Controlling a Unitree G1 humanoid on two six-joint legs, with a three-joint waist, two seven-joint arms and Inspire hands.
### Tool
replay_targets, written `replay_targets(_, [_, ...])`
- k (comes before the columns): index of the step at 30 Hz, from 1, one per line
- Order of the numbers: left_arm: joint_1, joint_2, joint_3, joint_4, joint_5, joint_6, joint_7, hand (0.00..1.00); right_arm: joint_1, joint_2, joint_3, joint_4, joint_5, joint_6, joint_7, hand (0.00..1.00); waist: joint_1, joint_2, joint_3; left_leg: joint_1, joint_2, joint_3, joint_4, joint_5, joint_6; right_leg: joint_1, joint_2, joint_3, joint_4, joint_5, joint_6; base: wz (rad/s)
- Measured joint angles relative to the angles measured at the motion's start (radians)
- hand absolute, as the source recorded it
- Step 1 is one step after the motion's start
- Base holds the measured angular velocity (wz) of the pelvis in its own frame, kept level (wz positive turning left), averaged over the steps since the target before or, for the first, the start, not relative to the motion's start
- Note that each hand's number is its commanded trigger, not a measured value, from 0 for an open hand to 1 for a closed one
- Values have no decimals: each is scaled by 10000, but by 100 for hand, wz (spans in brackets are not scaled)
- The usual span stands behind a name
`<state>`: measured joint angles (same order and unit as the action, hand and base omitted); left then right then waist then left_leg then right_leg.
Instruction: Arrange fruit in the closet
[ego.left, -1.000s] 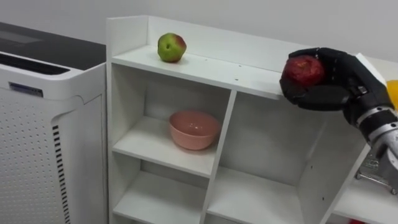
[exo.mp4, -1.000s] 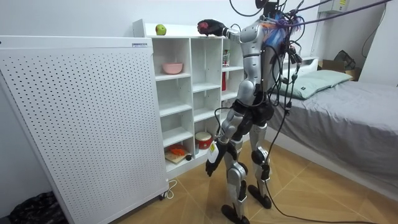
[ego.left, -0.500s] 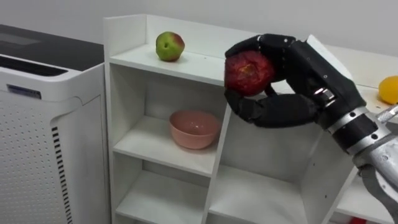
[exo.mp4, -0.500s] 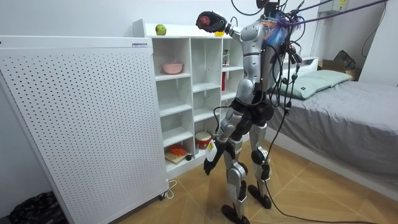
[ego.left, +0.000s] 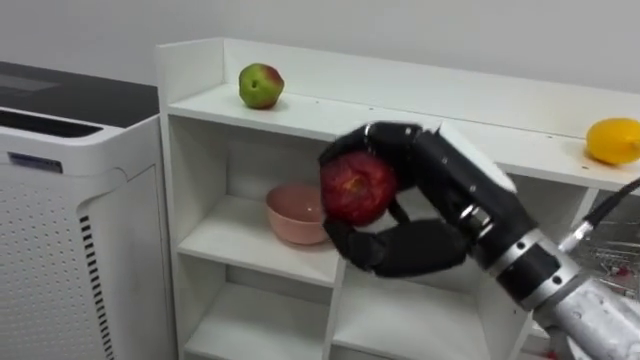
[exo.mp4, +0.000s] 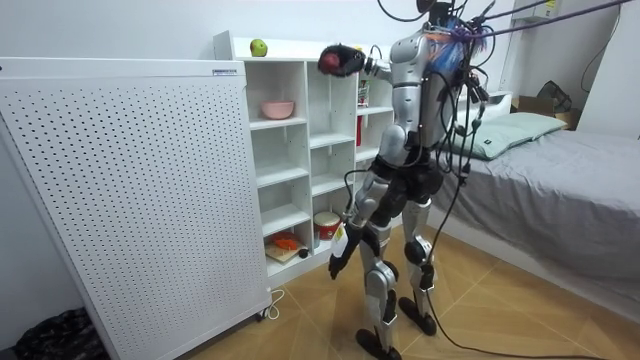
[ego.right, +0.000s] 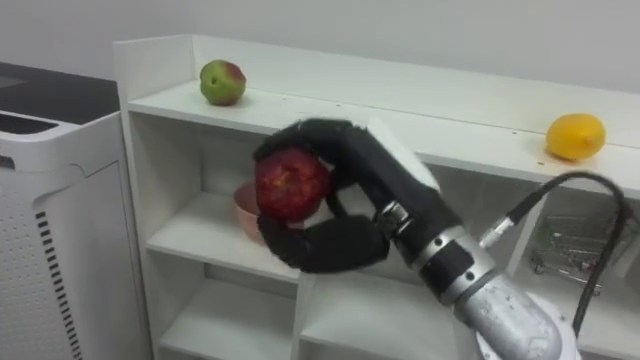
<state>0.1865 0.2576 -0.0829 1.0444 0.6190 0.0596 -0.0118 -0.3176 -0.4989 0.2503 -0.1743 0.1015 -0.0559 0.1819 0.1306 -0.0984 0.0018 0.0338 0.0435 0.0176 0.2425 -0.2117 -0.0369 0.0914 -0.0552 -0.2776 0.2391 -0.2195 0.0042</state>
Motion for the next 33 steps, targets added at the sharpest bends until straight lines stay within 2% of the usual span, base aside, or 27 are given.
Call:
replay_targets(1, [-58,-4,-24,1,-4,-7,1,0,72,50,46,221,-179,-23,1,100,-5,4,11,-113,4,-3,62,2,2,-115,-14,-8,80,-1,-1,0])
replay_targets(2, [-238,-1,-181,83,-24,-21,25,0,86,219,83,989,-489,-115,-2,100,1,7,93,-321,4,-9,244,3,6,-319,-48,-10,261,-6,-6,0])
replay_targets(4, [-769,-32,-574,638,-313,-165,118,0,69,634,42,2821,-765,-108,-255,100,70,-37,136,-1148,-16,9,1021,-129,110,-1168,-218,-3,1083,-185,-22,7])
replay_targets(5, [-910,-55,-598,775,-400,-209,143,0,63,709,12,3244,-780,-96,-313,100,79,-40,164,-1409,-20,8,1277,-194,128,-1425,-290,3,1334,-246,-40,7])
replay_targets(6, [-1074,-90,-612,802,-588,-278,214,0,63,776,-20,3894,-779,-65,-420,100,107,9,262,-2000,-23,1,1864,-349,176,-1994,-367,1,1906,-392,-56,0])
replay_targets(7, [-1152,-78,-668,859,-805,-346,270,0,61,869,-25,4487,-820,-70,-567,100,119,42,318,-2568,-48,6,2490,-499,204,-2563,-492,9,2545,-574,-61,0])
replay_targets(9, [-1184,-46,-695,907,-1034,-370,302,0,71,1012,-25,5114,-1156,-66,-785,100,131,87,351,-3403,-48,26,3308,-799,267,-3400,-633,74,3413,-885,-81,-4])
replay_targets(10, [-1221,-45,-688,975,-1153,-393,303,0,67,1038,-68,5226,-1357,-71,-863,100,137,169,405,-3993,-43,7,3938,-1009,287,-3935,-701,76,4001,-1089,-121,-5])
replay_targets(12, [-1245,-52,-680,977,-1465,-390,310,0,19,1102,-158,5609,-1403,-189,-1023,100,136,222,440,-4693,-59,6,4686,-1191,324,-4654,-840,140,4759,-1330,-179,0])
replay_targets(14, [-1231,-47,-756,972,-1878,-398,418,0,17,1106,-267,6016,-1366,-194,-1174,100,226,229,443,-5188,-67,49,5215,-1322,344,-5212,-875,363,5358,-1577,-174,-2])
replay_targets(17, [-1199,-73,-822,971,-2616,-395,574,0,-72,1104,-370,6416,-1261,-313,-1418,100,353,210,435,-6003,-145,120,5781,-1362,322,-6186,-1126,558,6192,-1799,-170,-3])
replay_targets(21, [-977,-26,-822,697,-3358,-384,761,0,-290,1108,-381,7402,-1041,-449,-1776,100,428,316,438,-6945,-152,71,6585,-1409,248,-7142,-1274,586,7120,-2007,-336,4])
replay_targets(25, [-697,-12,-1009,131,-3568,-381,868,0,-483,1090,-380,7853,-1034,-463,-2121,100,452,340,422,-8010,-144,62,7142,-1394,230,-8280,-1311,701,7771,-2063,-438,-2])
replay_targets(28, [-559,5,-1301,-37,-4241,-369,881,0,-486,1091,-374,7911,-899,-462,-2338,100,426,380,411,-8783,-133,65,7607,-1389,222,-9056,-1420,708,8309,-2129,-563,3])
replay_targets(33, [-462,53,-1765,-123,-4784,-351,952,0,-570,1082,-341,7988,-180,-460,-2481,100,491,391,406,-9472,-26,49,8090,-1405,220,-9702,-1399,710,8737,-2172,-643,1])
